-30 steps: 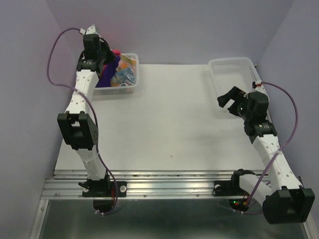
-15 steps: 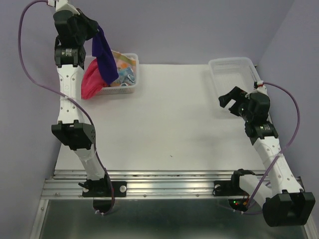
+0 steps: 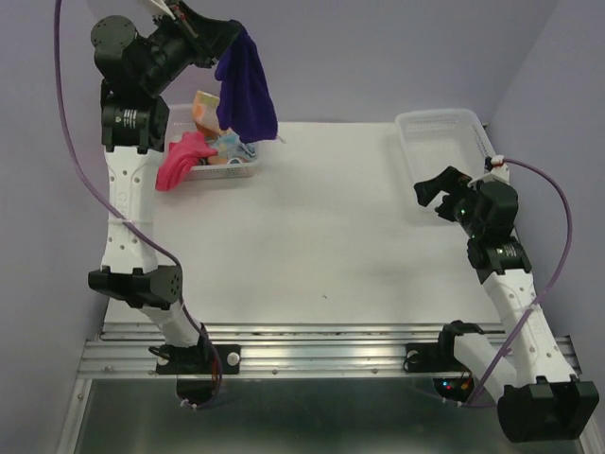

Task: Fold and stack the towels
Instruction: Move the towel to the center of the board, then flatten out the crumpled towel

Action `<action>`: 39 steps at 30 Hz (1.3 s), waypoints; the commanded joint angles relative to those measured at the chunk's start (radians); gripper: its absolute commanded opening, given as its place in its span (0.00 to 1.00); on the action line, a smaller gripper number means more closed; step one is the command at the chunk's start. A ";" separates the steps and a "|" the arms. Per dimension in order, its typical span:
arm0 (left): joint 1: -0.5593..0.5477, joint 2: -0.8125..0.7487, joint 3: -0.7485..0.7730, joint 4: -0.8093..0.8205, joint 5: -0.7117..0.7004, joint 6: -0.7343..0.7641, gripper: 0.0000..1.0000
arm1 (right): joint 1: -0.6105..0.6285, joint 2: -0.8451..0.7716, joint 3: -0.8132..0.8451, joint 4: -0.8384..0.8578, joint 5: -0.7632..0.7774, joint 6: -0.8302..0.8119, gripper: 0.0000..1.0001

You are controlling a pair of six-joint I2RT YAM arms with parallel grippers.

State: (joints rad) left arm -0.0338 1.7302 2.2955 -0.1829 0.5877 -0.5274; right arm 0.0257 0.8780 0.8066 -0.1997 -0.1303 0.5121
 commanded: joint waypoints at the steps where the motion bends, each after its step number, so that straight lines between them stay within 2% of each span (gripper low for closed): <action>1: -0.147 -0.171 -0.037 0.134 0.147 0.015 0.00 | -0.001 -0.051 -0.017 0.060 -0.031 -0.009 1.00; 7: -0.305 -0.279 -0.204 0.151 0.042 0.053 0.00 | 0.000 -0.103 -0.015 -0.021 0.006 0.020 1.00; 8: -0.319 -0.320 -0.323 0.178 0.014 0.052 0.00 | -0.001 -0.122 -0.020 -0.035 0.018 0.026 1.00; 10: -0.331 -0.357 -0.453 0.218 -0.067 0.030 0.00 | -0.001 -0.145 -0.021 -0.066 0.063 0.037 1.00; 11: -0.331 -0.383 -0.585 0.241 -0.087 0.023 0.00 | 0.000 -0.164 -0.020 -0.093 0.076 0.042 1.00; 14: -0.331 -0.400 -0.814 0.261 -0.262 0.003 0.00 | 0.000 -0.189 -0.015 -0.141 0.093 0.039 1.00; 15: -0.325 -0.394 -0.850 0.235 -0.382 -0.005 0.00 | 0.000 -0.195 -0.015 -0.153 0.090 0.037 1.00; 17: -0.301 -0.345 -0.905 0.153 -0.458 0.004 0.00 | 0.000 -0.195 -0.014 -0.179 0.051 0.025 1.00; 18: -0.292 -0.322 -0.904 0.107 -0.492 0.001 0.06 | -0.001 -0.195 -0.012 -0.188 0.037 0.019 1.00; 19: -0.279 -0.299 -0.903 0.064 -0.527 0.004 0.18 | 0.000 -0.186 -0.012 -0.202 0.023 0.013 1.00; 20: -0.266 -0.266 -0.901 0.030 -0.540 0.012 0.36 | -0.001 -0.182 -0.018 -0.220 0.021 0.006 1.00; 21: -0.255 -0.258 -0.903 -0.028 -0.557 0.012 0.67 | -0.001 -0.177 -0.021 -0.227 0.020 0.000 1.00; 22: -0.242 -0.255 -0.907 -0.047 -0.580 0.012 0.77 | -0.001 -0.168 -0.027 -0.233 0.012 0.002 1.00; 23: -0.239 -0.271 -0.929 -0.053 -0.580 0.017 0.93 | -0.001 -0.165 -0.040 -0.228 0.002 0.000 1.00; 24: -0.239 -0.288 -0.944 -0.055 -0.621 0.014 0.99 | -0.001 -0.159 -0.046 -0.225 -0.011 0.002 1.00; 29: -0.241 -0.444 -1.086 -0.009 -0.618 0.004 0.99 | 0.003 -0.119 -0.081 -0.193 -0.124 -0.018 1.00; 32: -0.261 -0.536 -1.273 0.011 -0.598 -0.035 0.99 | 0.049 -0.077 -0.122 -0.161 -0.160 -0.017 1.00; 33: -0.267 -0.561 -1.319 0.026 -0.600 -0.046 0.99 | 0.121 -0.065 -0.136 -0.150 -0.155 -0.009 1.00; 35: -0.279 -0.619 -1.451 0.031 -0.592 -0.092 0.99 | 0.256 -0.027 -0.138 -0.129 -0.034 0.002 1.00; 36: -0.287 -0.639 -1.493 0.037 -0.548 -0.100 0.99 | 0.422 0.030 -0.130 -0.127 0.031 0.014 1.00; 37: -0.290 -0.655 -1.531 0.037 -0.528 -0.106 0.99 | 0.503 0.071 -0.106 -0.133 0.167 0.023 1.00; 38: -0.296 -0.690 -1.600 0.031 -0.516 -0.130 0.99 | 0.619 0.149 -0.090 -0.138 0.217 0.034 1.00; 39: -0.296 -0.713 -1.637 0.033 -0.503 -0.149 0.99 | 0.620 0.150 -0.075 -0.141 0.257 0.043 1.00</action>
State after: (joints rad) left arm -0.3172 1.0523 0.7872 -0.1356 0.0292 -0.6090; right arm 0.4778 0.9470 0.6865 -0.3649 -0.0772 0.5293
